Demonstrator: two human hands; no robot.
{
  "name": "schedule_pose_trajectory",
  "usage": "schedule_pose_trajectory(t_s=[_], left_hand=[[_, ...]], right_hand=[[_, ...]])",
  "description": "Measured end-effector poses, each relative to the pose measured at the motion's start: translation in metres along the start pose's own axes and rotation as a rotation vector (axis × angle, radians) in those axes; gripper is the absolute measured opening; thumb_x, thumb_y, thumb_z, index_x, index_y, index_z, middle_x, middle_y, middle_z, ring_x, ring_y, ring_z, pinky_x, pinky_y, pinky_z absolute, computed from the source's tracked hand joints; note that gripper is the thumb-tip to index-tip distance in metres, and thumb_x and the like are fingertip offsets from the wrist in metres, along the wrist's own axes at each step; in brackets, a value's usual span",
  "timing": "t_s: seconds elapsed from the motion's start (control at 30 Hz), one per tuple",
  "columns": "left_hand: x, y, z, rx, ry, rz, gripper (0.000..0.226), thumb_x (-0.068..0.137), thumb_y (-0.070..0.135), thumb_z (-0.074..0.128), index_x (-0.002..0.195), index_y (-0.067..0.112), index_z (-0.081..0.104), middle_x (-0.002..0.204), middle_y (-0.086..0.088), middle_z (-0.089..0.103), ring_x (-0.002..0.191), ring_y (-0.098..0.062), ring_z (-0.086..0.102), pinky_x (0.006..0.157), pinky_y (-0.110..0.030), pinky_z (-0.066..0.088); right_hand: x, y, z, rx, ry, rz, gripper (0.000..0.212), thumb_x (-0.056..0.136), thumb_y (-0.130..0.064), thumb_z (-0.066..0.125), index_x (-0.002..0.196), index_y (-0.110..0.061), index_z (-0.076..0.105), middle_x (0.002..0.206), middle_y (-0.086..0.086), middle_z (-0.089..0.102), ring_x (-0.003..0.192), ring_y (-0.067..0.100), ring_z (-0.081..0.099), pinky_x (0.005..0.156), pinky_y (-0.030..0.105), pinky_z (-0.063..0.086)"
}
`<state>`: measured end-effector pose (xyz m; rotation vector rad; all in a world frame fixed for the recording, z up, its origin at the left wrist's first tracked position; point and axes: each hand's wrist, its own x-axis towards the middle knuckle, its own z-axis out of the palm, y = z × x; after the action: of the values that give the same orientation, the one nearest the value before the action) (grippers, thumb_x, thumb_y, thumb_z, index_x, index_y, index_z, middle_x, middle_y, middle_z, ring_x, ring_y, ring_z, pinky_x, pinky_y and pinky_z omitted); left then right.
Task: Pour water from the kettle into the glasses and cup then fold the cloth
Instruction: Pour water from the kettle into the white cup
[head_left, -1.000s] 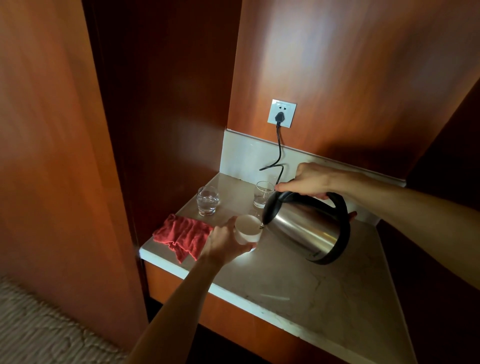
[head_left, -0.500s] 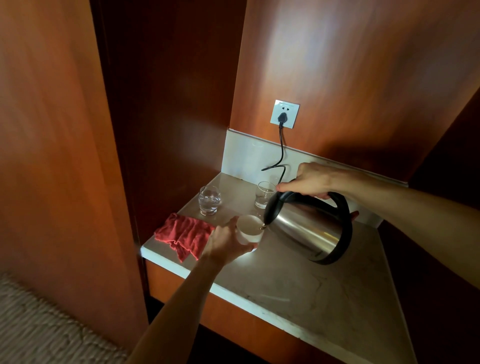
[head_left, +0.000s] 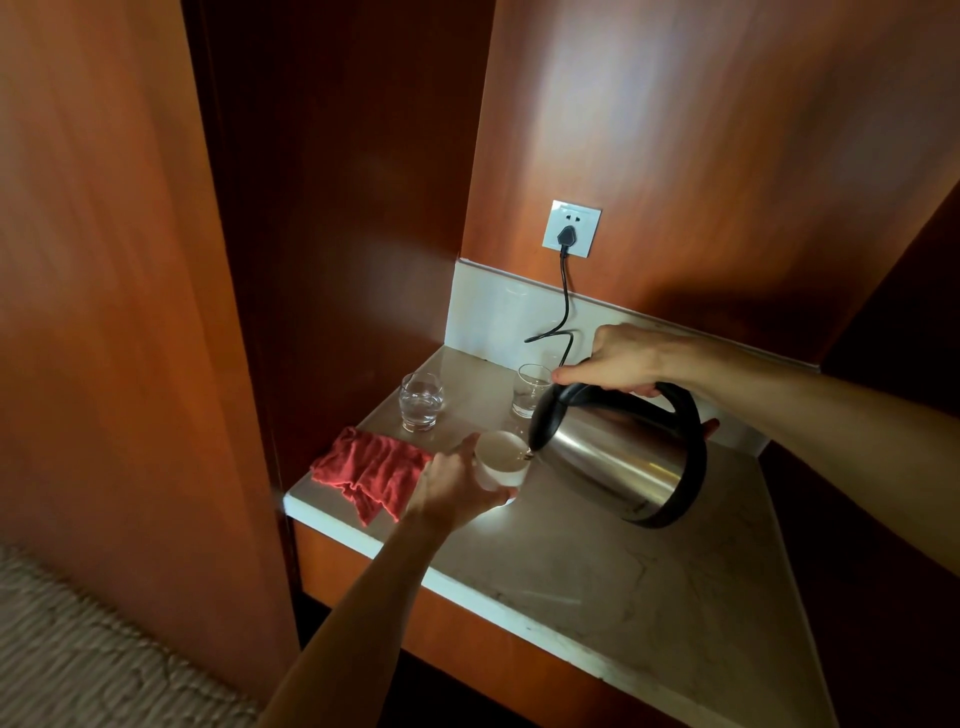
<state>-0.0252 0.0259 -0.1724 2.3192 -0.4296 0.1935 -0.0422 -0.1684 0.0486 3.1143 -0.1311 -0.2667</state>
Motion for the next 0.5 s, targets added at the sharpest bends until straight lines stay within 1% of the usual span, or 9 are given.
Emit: schedule_pose_trajectory(t_s=[0.07,0.2,0.4,0.5], left_hand=[[0.0,0.0001,-0.0002,-0.004,-0.004,0.005,0.085,0.059,0.067,0.078,0.13,0.032,0.047,0.108,0.004,0.072,0.096,-0.021,0.07,0.076,-0.028,0.054],[0.0,0.0004,0.0011,0.02,0.016,0.002,0.085,0.062,0.062,0.081,0.133,0.029,0.048,0.109,0.002,0.072,0.099,-0.025,0.068,0.075,-0.026,0.048],[-0.0012,0.0002,0.0,0.02,0.016,0.011,0.085,0.063,0.06,0.081,0.134,0.027,0.047,0.109,0.001,0.072,0.1,-0.025,0.068,0.077,-0.028,0.05],[-0.0011,0.0009,-0.0001,0.016,0.01,0.02,0.087,0.064,0.06,0.081,0.136,0.025,0.046,0.111,0.001,0.072,0.099,-0.023,0.068,0.074,-0.023,0.046]], right_hand=[[-0.0001,-0.0004,-0.0006,0.004,-0.001,-0.002,0.069,0.085,-0.072,0.057,0.05,-0.012,0.05,0.04,0.008,0.05,0.042,0.024,0.049,0.058,0.03,0.045],[-0.0004,-0.0024,-0.001,-0.005,-0.004,-0.002,0.069,0.085,-0.072,0.057,0.05,-0.012,0.049,0.038,0.007,0.05,0.042,0.024,0.049,0.064,0.032,0.048],[-0.0014,-0.0042,-0.0029,-0.011,-0.012,-0.01,0.07,0.086,-0.073,0.056,0.053,-0.012,0.049,0.036,0.005,0.049,0.04,0.023,0.048,0.064,0.032,0.048],[-0.0016,-0.0061,-0.0044,-0.001,-0.017,-0.017,0.07,0.087,-0.072,0.057,0.053,-0.012,0.048,0.034,0.002,0.046,0.041,0.024,0.047,0.064,0.031,0.048]])
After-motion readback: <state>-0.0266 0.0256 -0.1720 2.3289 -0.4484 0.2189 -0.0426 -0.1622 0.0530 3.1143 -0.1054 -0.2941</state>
